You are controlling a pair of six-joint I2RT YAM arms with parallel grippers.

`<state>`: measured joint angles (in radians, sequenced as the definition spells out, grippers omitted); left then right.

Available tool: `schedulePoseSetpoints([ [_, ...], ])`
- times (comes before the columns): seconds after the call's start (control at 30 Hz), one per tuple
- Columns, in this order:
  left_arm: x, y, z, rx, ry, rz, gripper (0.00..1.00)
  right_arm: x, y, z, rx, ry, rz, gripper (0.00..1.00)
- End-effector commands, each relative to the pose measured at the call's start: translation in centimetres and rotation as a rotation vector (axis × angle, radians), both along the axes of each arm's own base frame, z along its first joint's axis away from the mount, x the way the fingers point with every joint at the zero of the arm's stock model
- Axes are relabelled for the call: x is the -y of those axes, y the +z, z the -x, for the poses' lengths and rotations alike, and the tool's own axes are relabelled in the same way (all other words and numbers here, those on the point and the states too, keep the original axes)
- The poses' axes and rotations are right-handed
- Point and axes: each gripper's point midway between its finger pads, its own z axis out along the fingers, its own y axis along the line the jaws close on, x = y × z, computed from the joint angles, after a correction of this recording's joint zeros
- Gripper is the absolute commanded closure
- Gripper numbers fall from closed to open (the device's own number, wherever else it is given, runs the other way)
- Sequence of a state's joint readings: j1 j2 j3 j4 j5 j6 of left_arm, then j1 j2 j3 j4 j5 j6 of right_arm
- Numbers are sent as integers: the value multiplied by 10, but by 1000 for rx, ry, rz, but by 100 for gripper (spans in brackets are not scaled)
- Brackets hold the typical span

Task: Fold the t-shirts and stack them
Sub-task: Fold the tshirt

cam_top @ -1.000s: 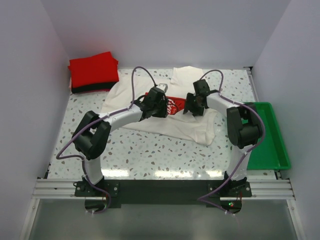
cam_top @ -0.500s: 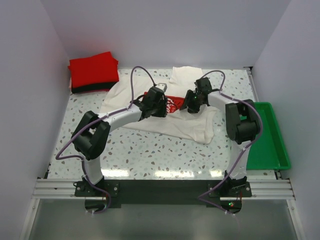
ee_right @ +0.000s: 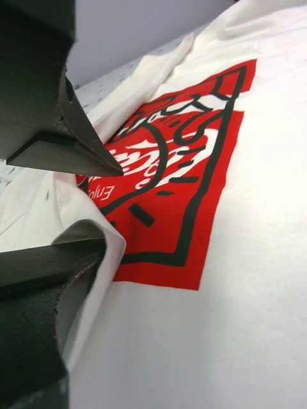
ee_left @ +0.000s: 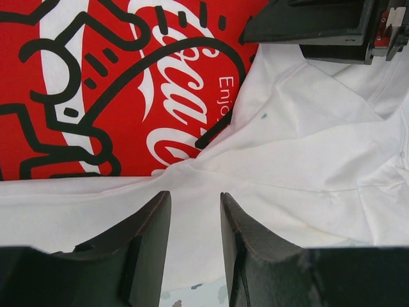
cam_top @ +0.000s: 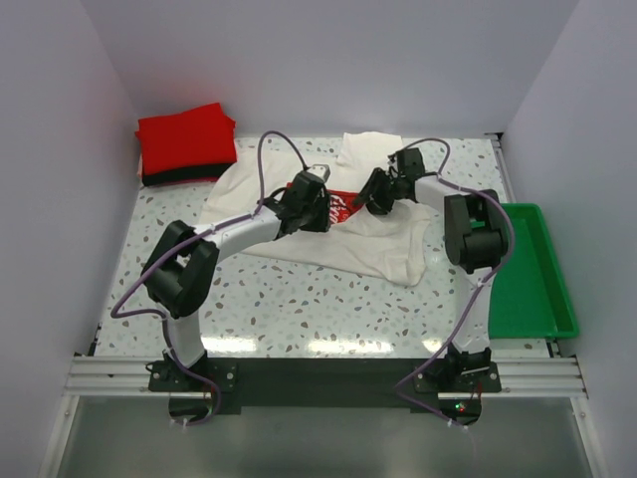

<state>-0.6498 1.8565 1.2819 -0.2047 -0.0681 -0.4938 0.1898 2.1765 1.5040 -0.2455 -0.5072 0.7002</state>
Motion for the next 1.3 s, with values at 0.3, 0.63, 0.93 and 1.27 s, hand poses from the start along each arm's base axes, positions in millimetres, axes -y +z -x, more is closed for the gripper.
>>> schedulePoseSetpoints([
  [0.3,-1,19,-15,48,20,25,59,-2,28,-45,28,-36,-275,53],
  [0.63,1,3,-17,18,20,12,59,5,46,-52,52,-26,-311,51],
  [0.93,0,-17,-13,-13,28,10,59,8,53,-58,43,-29,-279,48],
  [1.27,1,-36,-2,-44,30,32,61,34,45,-52,-3,-68,-36,49],
])
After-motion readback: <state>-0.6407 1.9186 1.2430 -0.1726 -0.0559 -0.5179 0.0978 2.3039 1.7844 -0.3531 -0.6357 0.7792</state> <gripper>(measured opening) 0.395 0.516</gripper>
